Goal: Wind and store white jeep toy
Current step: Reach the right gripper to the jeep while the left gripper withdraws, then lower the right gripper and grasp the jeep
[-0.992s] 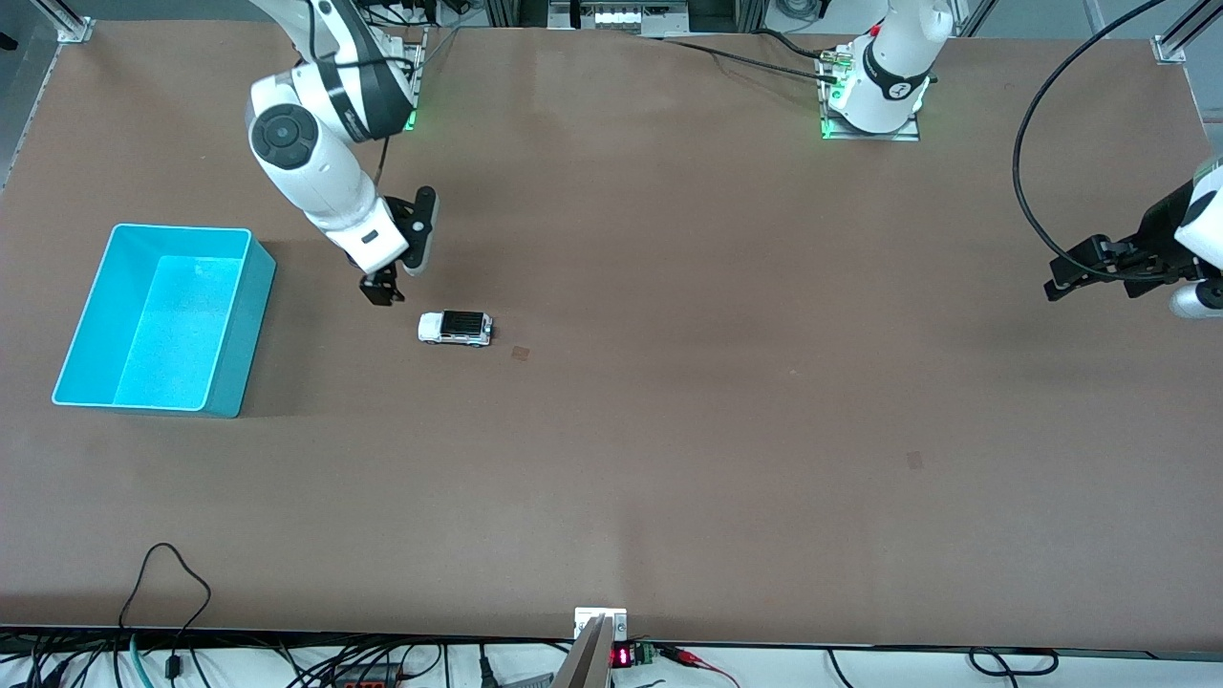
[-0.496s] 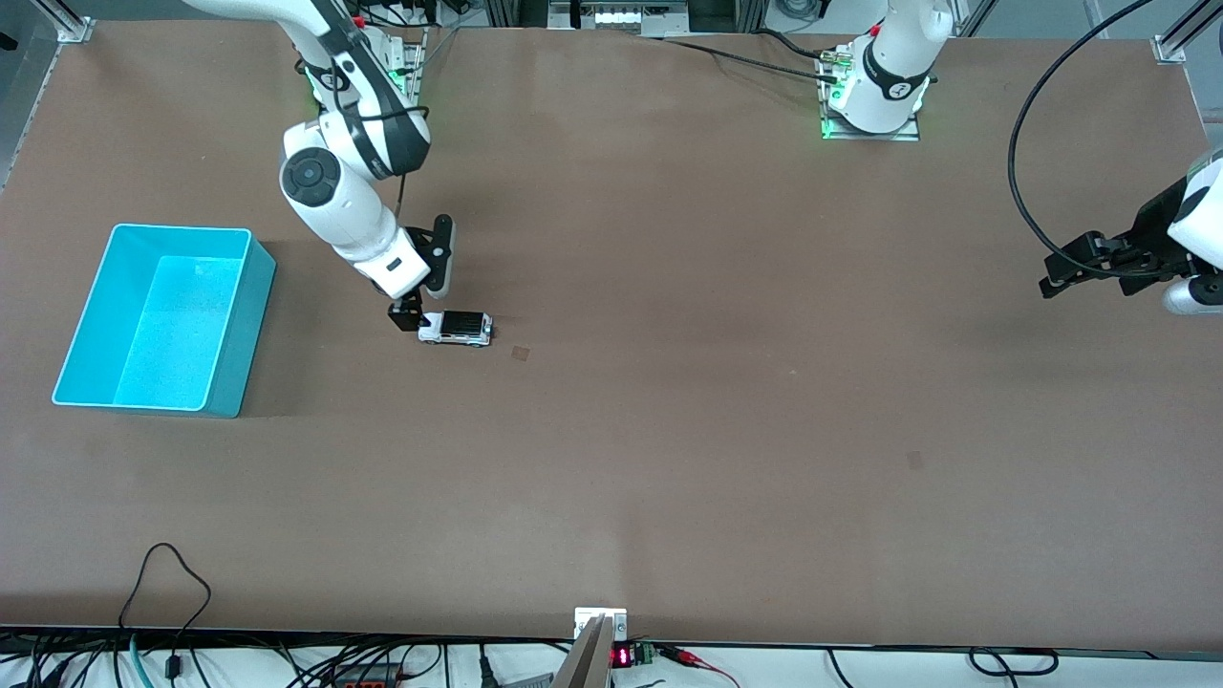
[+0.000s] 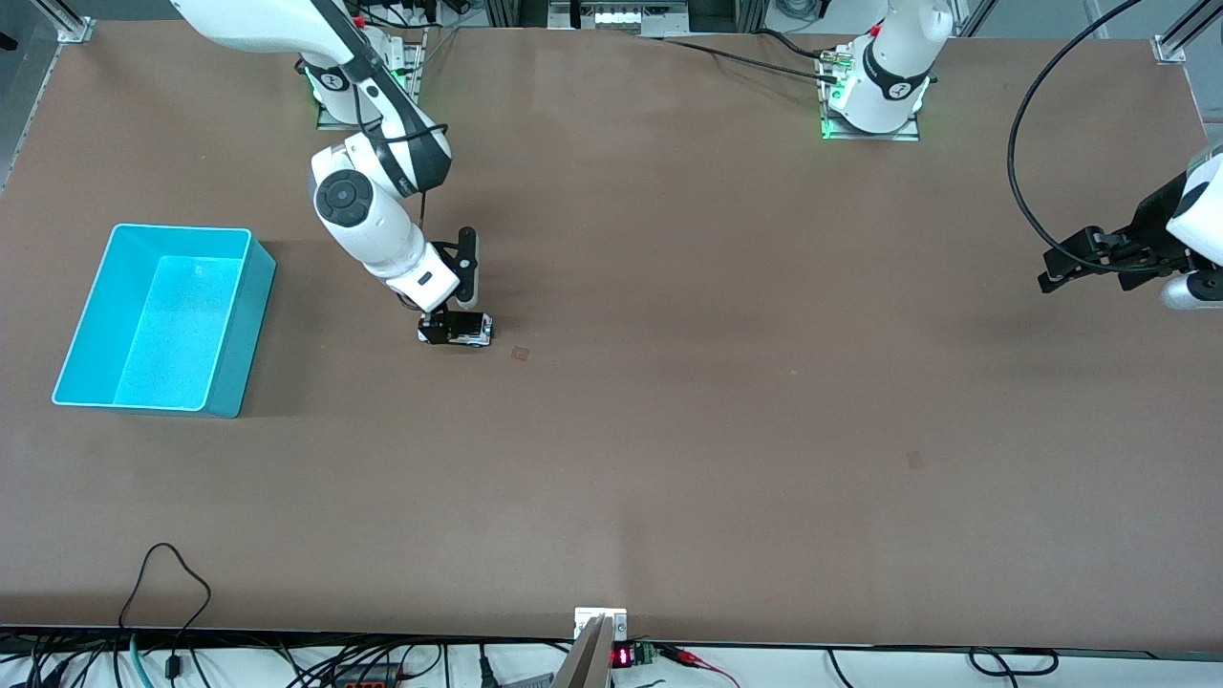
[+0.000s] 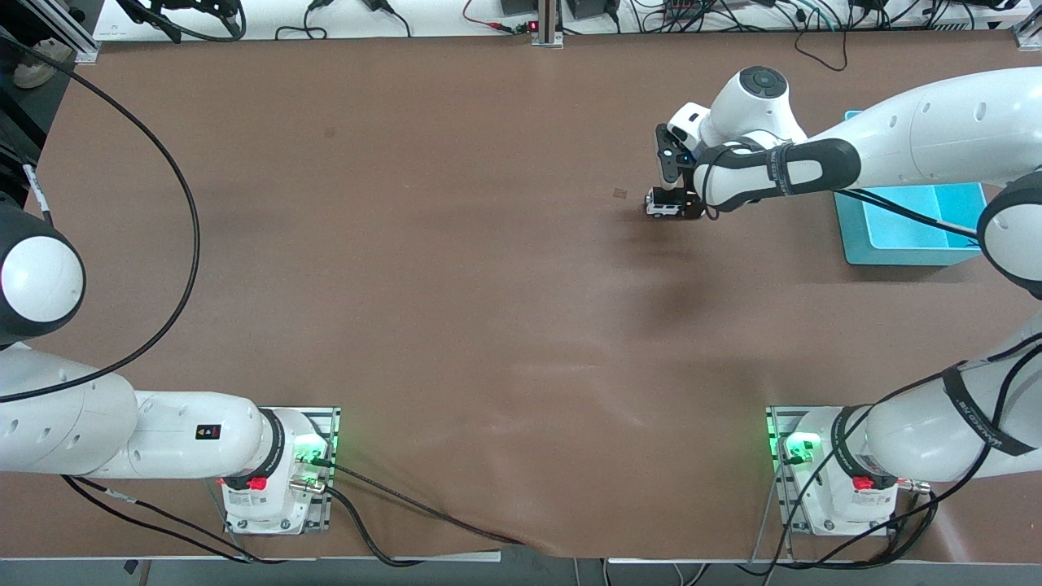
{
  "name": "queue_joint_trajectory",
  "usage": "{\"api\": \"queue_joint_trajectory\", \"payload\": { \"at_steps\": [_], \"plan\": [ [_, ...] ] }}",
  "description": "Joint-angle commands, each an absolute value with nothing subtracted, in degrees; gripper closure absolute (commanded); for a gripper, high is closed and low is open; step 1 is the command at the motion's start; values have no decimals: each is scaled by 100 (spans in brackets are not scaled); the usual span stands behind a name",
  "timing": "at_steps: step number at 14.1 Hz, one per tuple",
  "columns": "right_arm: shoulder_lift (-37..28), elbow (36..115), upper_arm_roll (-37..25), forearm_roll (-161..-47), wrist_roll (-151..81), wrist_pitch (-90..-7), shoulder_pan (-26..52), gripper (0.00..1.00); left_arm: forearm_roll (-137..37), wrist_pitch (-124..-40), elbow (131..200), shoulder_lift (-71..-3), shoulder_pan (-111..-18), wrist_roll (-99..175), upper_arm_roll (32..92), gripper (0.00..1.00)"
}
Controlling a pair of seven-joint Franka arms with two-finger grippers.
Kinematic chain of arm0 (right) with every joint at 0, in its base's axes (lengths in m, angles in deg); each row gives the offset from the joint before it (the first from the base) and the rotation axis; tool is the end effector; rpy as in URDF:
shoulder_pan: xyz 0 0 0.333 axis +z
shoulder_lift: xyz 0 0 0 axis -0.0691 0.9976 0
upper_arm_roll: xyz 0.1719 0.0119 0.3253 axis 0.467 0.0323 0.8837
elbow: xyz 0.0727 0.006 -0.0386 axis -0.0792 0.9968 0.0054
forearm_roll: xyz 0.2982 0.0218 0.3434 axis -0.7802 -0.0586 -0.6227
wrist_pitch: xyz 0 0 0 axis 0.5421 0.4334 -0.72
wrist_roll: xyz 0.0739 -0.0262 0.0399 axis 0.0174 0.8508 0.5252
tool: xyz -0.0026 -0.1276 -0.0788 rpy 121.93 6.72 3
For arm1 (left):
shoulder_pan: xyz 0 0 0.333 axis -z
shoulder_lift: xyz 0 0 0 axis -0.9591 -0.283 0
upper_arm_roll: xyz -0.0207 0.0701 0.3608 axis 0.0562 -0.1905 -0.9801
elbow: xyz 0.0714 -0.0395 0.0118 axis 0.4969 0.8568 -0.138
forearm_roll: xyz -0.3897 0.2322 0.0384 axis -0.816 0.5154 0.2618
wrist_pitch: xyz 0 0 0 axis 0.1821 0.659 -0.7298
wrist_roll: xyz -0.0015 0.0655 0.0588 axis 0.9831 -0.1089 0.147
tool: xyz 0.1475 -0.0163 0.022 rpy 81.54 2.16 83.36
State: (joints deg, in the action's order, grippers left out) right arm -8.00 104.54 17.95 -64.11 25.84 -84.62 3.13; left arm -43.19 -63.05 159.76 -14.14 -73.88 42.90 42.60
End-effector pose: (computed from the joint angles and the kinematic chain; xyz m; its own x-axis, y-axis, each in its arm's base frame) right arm 0.5473 0.2698 0.1819 -0.0570 0.9928 0.1054 0.9976 0.0525 0.0448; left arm 0.6465 0.0140 0.5847 0.9973 0.0662 0.0322 0.0649 -0.9971 0.0395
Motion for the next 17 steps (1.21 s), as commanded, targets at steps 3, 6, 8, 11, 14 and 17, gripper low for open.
{"api": "queue_joint_trajectory", "payload": {
  "at_steps": [3,6,8,11,14,17],
  "plan": [
    [-427,10141,1780,-6286,2421,-8495,412,0,-4266,-6123,16034,-1260,-7347,4315,4253,0],
    [-313,10149,1745,-6260,2421,-8495,404,0,-4266,-6123,16043,-1251,-7356,4315,4244,0],
    [-234,10149,1675,-6085,2413,-8530,404,0,-4266,-6114,16043,-1251,-7365,4315,4235,0],
    [-189,10141,1640,-6058,2413,-8565,404,3,-4266,-6131,16043,-1260,-7409,4315,4227,0],
    [-146,10149,1639,-6058,2413,-8565,395,31,-4266,-6149,16034,-1260,-7409,4315,4227,0],
    [-119,10141,1631,-6066,2404,-8565,395,71,-4266,-6158,16025,-1260,-7400,4315,4227,0]
  ]
}}
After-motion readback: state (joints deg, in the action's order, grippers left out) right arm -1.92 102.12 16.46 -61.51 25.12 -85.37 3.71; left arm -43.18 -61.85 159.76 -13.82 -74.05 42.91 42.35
